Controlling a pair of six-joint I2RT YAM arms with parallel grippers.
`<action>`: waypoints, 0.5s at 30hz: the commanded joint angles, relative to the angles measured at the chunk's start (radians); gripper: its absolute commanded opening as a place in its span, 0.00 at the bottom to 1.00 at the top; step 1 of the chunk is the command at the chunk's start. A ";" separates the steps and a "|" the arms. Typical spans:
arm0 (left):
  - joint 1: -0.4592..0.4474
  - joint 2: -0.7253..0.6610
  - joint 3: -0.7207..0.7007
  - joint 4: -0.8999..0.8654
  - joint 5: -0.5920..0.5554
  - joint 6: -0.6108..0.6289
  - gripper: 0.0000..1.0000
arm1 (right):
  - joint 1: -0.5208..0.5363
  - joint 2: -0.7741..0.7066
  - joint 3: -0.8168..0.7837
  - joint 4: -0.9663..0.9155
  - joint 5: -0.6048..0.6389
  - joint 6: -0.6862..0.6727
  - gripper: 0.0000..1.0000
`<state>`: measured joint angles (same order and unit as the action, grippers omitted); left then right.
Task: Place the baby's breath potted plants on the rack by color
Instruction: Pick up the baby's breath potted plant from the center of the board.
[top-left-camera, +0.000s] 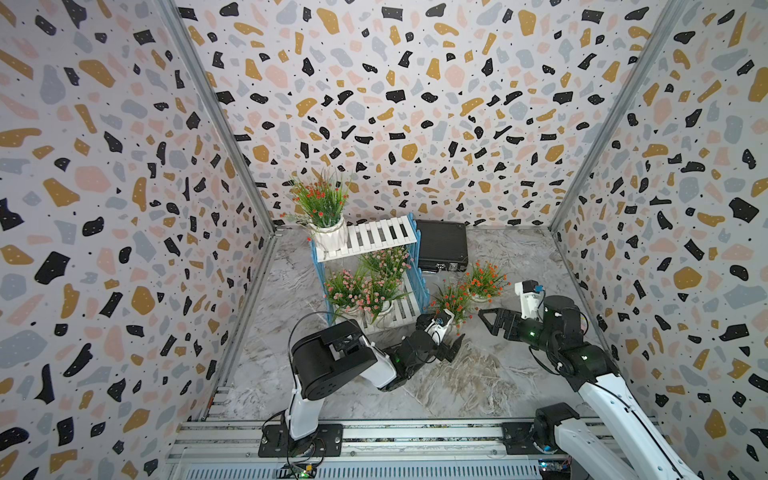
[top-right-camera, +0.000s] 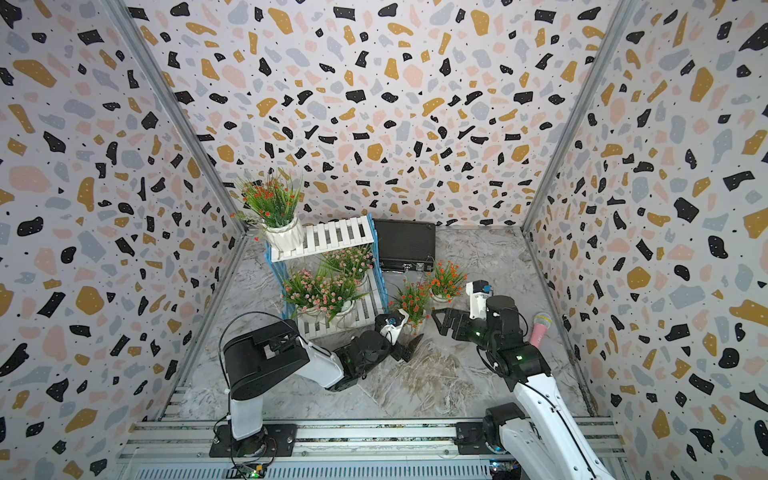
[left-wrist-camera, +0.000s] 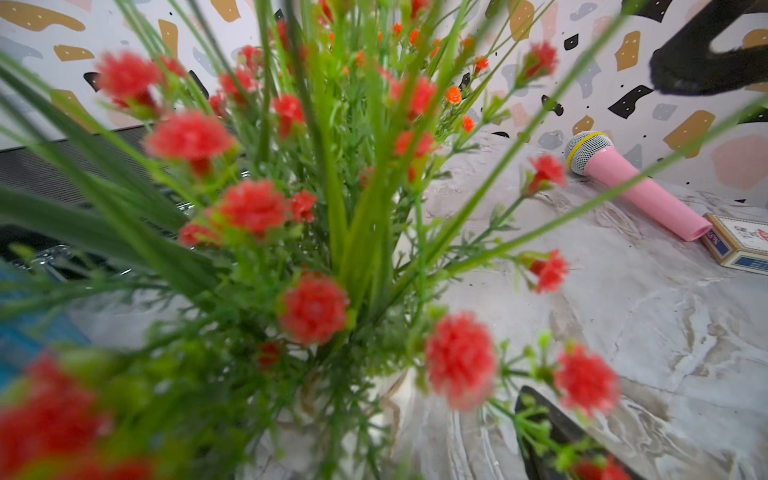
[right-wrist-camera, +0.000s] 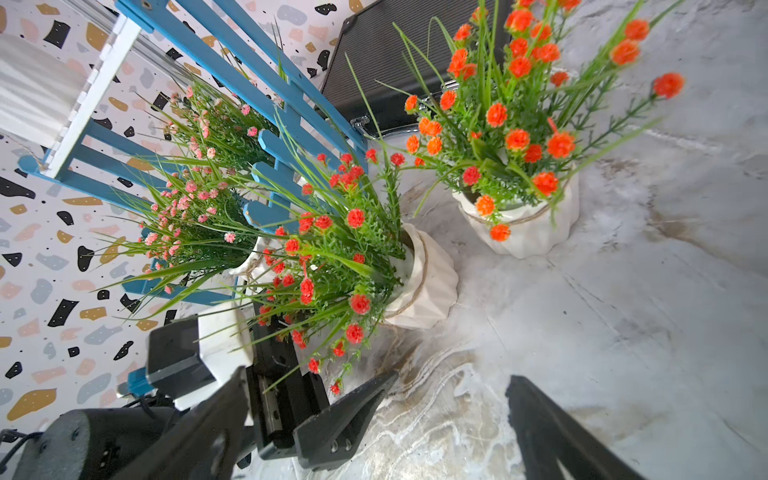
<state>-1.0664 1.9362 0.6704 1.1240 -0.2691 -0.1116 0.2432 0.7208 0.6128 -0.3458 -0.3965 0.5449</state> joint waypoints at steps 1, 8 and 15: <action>0.006 -0.001 0.017 0.030 -0.025 -0.009 0.99 | -0.004 -0.017 0.015 -0.001 -0.006 -0.020 0.99; 0.024 0.031 0.035 0.037 -0.028 -0.031 0.99 | -0.005 -0.030 -0.001 0.008 -0.012 -0.016 0.99; 0.056 0.050 0.081 0.025 -0.031 -0.041 0.99 | -0.005 -0.044 -0.007 0.008 -0.013 -0.017 0.99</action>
<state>-1.0241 1.9831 0.7158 1.1206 -0.2909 -0.1425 0.2417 0.6910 0.6094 -0.3450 -0.4004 0.5388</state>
